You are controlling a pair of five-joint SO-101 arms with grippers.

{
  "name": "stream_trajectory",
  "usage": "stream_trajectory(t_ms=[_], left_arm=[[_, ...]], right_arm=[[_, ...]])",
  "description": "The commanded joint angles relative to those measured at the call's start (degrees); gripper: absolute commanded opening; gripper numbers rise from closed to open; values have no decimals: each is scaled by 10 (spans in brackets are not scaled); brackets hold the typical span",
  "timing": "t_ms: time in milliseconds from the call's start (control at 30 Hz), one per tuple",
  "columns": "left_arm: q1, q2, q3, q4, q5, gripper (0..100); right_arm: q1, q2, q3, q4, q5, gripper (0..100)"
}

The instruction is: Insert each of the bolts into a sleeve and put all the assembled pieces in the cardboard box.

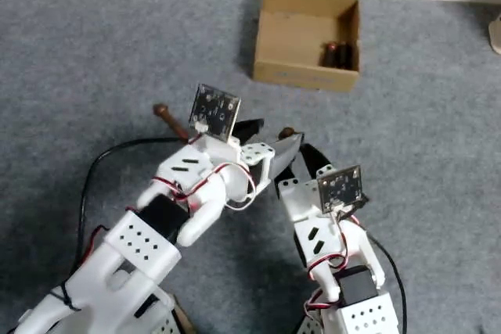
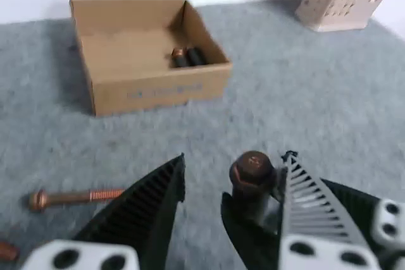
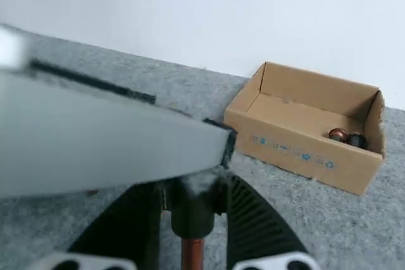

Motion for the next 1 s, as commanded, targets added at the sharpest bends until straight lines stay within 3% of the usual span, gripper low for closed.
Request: stream_trajectory(t_ms=[0, 233, 400, 733, 967], left_arm=[[-7, -8, -77, 108, 4, 242], [-87, -8, -91, 251, 4, 242], [-144, -7, -32, 258, 3, 242], [-152, -7, 93, 84, 4, 239], [-155, -4, 102, 73, 3, 239]], right_arm=[[27, -2, 88, 15, 2, 5], [109, -3, 87, -4, 6, 5], [109, -1, 50, 2, 6, 5], [109, 0, -51, 80, 6, 5], [109, 111, -99, 81, 6, 5]])
